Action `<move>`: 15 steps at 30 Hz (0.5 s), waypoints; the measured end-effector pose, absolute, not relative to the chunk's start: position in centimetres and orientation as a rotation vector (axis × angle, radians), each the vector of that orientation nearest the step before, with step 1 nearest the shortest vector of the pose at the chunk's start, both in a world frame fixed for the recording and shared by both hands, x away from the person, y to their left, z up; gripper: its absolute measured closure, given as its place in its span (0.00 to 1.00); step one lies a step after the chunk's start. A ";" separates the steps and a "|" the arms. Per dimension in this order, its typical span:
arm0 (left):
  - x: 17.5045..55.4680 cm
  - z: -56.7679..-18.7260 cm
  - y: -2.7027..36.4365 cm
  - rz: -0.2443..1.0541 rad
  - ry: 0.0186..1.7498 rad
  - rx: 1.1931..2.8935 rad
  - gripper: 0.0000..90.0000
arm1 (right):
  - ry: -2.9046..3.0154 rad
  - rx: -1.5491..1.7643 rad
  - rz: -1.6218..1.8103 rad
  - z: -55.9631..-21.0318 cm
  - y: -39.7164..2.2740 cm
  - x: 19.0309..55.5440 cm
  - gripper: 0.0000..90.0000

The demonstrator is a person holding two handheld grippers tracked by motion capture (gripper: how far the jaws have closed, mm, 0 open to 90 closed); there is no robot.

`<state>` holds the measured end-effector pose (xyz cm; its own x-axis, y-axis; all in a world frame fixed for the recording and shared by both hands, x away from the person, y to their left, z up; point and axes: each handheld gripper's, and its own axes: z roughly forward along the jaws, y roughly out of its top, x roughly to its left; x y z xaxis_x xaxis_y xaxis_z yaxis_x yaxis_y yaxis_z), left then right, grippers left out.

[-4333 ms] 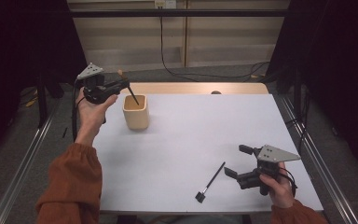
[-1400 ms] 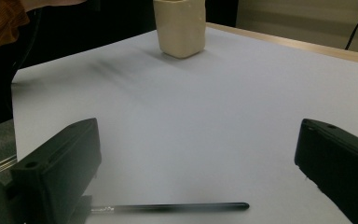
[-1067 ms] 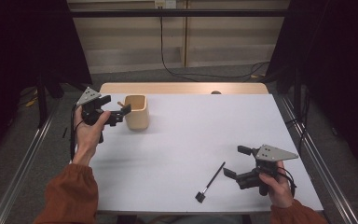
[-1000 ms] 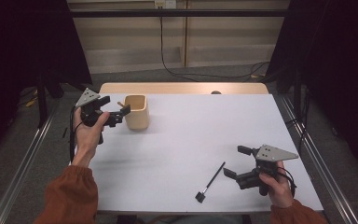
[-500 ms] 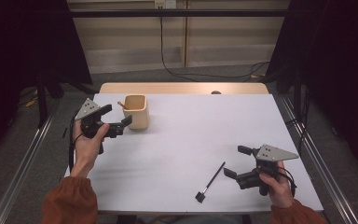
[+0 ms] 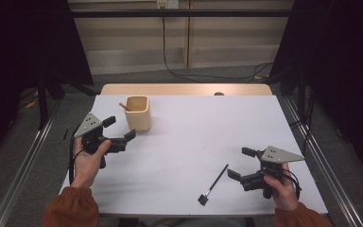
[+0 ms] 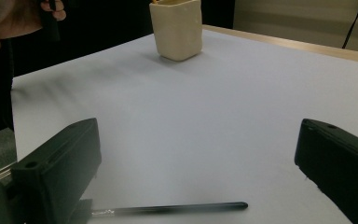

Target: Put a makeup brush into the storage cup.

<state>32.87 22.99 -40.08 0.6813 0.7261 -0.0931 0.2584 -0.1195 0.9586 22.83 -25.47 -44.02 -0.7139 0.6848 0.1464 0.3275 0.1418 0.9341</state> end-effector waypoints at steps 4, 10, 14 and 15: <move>31.9 -40.5 23.1 0.483 0.797 1.699 0.04 | 2.105 0.982 1.596 -44.0 -25.5 22.8 0.00; 30.2 -41.6 23.1 0.483 0.802 1.713 0.04 | 2.085 0.988 1.605 -43.9 -25.7 22.7 0.00; 29.5 -41.7 23.3 0.472 0.803 1.708 0.04 | 2.077 0.991 1.602 -43.9 -25.7 22.8 0.00; 29.2 -41.8 23.3 0.471 0.802 1.709 0.04 | 2.074 0.989 1.602 -43.8 -25.8 22.8 0.00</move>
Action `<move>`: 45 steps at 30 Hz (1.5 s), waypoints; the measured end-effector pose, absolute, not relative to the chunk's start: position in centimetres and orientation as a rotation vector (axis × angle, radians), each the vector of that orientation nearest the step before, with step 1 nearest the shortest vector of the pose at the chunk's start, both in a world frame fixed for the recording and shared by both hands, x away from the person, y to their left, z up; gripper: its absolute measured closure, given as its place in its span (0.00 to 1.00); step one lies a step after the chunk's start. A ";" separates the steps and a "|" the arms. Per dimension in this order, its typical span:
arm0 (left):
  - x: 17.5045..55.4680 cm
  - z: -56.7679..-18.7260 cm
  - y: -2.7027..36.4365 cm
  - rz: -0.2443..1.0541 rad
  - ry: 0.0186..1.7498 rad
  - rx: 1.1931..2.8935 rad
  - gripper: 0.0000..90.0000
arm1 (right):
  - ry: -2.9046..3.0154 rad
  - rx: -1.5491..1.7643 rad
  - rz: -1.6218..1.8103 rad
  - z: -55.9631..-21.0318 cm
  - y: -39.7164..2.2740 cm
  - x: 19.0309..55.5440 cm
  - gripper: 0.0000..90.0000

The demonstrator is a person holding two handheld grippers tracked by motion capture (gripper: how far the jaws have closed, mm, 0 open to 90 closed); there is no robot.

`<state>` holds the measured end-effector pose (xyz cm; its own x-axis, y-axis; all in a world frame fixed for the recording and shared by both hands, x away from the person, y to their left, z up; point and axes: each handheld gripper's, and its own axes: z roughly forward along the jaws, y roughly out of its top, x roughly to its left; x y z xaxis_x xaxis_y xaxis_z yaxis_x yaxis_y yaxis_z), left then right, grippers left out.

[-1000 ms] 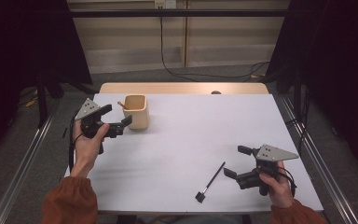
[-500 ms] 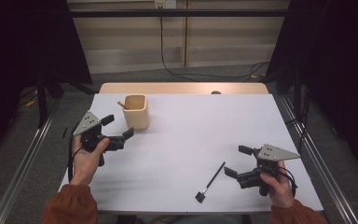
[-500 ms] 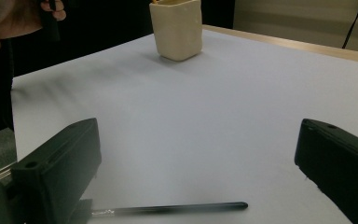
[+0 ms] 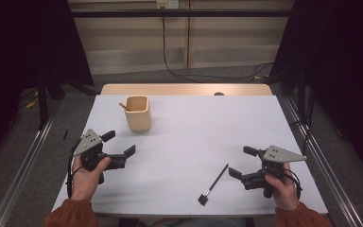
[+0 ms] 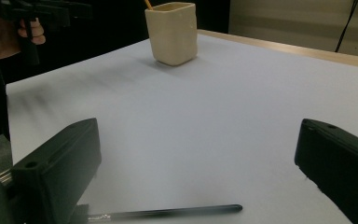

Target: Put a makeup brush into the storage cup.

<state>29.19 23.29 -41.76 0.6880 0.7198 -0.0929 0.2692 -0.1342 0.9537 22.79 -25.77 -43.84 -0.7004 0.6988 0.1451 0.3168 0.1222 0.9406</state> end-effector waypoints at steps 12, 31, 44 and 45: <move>26.4 -42.5 24.2 0.457 0.831 1.694 0.04 | 2.049 1.017 1.592 -43.7 -26.4 22.8 0.00; 23.5 -43.2 24.7 0.503 0.831 1.685 0.04 | 2.029 1.008 1.602 -43.5 -27.3 21.6 0.00; 23.4 -43.3 24.7 0.487 0.824 1.694 0.04 | 2.032 0.998 1.627 -42.9 -27.0 22.2 0.00; 23.4 -43.2 24.7 0.487 0.823 1.695 0.04 | 2.031 0.995 1.629 -42.9 -27.0 22.3 0.00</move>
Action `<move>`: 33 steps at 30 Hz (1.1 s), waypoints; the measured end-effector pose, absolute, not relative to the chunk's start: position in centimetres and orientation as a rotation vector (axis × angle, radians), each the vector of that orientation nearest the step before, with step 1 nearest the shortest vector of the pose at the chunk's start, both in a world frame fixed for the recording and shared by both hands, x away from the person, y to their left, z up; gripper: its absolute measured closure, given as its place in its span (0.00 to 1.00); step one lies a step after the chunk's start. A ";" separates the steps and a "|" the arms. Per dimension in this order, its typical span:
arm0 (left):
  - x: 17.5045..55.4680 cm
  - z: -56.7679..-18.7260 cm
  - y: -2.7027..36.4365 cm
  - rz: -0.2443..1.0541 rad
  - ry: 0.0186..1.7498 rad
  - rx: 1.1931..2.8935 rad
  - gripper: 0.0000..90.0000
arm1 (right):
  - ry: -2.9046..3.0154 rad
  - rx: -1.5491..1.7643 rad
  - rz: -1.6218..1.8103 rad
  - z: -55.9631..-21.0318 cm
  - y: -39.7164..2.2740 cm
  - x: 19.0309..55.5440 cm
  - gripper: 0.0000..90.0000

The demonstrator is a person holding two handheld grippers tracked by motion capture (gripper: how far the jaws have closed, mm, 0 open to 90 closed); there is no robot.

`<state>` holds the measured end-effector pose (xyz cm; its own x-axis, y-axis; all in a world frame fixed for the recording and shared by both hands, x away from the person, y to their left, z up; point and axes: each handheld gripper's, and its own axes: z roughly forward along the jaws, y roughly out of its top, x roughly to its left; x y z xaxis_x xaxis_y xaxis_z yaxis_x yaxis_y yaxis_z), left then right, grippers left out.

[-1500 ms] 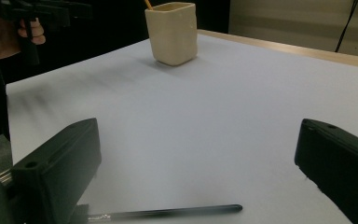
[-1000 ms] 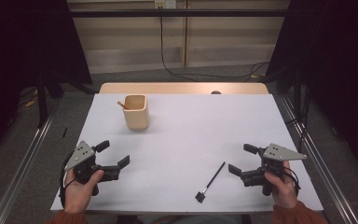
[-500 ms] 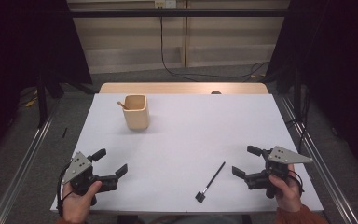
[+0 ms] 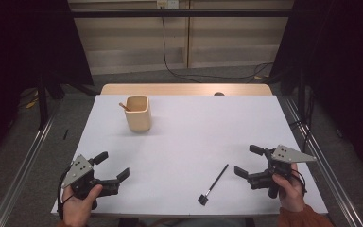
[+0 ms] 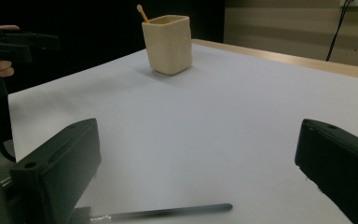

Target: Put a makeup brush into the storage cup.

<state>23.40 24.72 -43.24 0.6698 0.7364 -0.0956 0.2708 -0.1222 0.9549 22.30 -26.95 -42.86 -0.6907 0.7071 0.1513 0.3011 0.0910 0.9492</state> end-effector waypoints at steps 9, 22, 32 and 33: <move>23.4 -43.1 24.6 0.492 0.820 1.696 0.04 | 2.055 0.941 1.602 -42.1 -26.2 23.7 0.00; 23.5 -43.2 24.7 0.487 0.830 1.692 0.04 | 2.121 0.913 1.589 -40.6 -24.8 26.8 0.00; 23.7 -43.2 24.4 0.482 0.826 1.690 0.04 | 2.205 0.931 1.559 -40.5 -24.4 28.1 0.00; 23.7 -43.2 24.5 0.481 0.821 1.686 0.04 | 2.221 0.921 1.554 -40.5 -24.4 28.2 0.00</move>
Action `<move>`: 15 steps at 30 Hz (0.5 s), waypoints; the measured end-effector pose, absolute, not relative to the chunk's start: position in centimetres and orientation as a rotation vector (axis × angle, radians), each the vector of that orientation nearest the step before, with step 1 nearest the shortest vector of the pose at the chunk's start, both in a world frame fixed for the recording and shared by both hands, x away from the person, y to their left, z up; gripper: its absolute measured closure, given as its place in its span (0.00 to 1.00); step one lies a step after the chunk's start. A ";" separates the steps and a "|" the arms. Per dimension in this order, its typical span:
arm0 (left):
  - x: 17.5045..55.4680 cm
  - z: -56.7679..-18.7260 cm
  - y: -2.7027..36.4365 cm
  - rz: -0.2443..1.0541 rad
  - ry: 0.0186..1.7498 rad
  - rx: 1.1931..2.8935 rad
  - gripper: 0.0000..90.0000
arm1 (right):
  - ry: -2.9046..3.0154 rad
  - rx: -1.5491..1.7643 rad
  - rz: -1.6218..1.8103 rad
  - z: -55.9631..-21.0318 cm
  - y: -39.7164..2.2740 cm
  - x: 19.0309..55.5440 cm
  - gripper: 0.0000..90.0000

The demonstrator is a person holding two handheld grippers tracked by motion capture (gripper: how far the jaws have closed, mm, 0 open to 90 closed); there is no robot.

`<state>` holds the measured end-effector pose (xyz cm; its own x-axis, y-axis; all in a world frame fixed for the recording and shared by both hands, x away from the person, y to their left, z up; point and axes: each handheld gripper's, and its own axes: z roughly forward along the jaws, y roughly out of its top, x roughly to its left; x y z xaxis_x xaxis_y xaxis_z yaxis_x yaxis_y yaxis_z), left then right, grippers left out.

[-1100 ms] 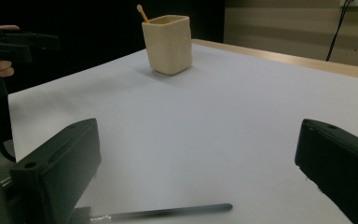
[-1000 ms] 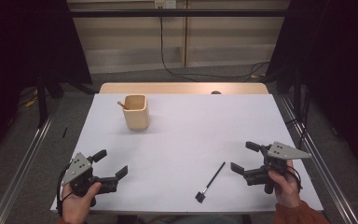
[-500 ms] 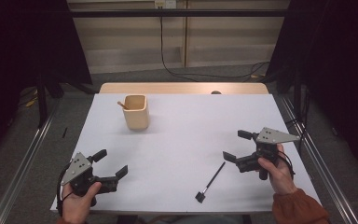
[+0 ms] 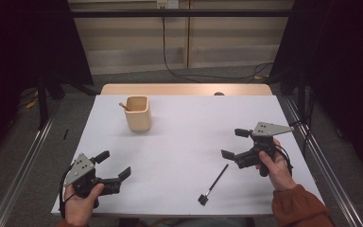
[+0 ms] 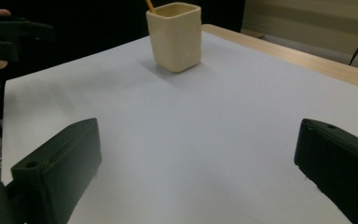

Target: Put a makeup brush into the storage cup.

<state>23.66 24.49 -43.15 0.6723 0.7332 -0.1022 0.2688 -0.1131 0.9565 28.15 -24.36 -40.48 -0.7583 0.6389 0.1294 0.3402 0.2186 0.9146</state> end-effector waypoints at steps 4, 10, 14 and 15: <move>23.7 -43.2 24.5 0.478 0.833 1.681 0.04 | 2.258 0.901 1.558 -40.4 -24.2 28.4 0.00; 23.9 -43.2 24.7 0.478 0.834 1.678 0.04 | 2.367 0.881 1.520 -40.0 -24.0 28.8 0.00; 23.9 -43.2 24.7 0.472 0.833 1.686 0.04 | 2.505 0.870 1.507 -39.5 -24.0 29.2 0.01; 23.9 -43.2 24.7 0.464 0.837 1.683 0.04 | 2.518 0.868 1.488 -39.4 -24.0 29.3 0.01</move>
<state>23.93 24.66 -43.19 0.6684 0.7339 -0.1208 0.2862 -0.1039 0.9525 29.30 -23.96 -39.36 -0.8344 0.5128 0.2018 0.4241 0.3637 0.8293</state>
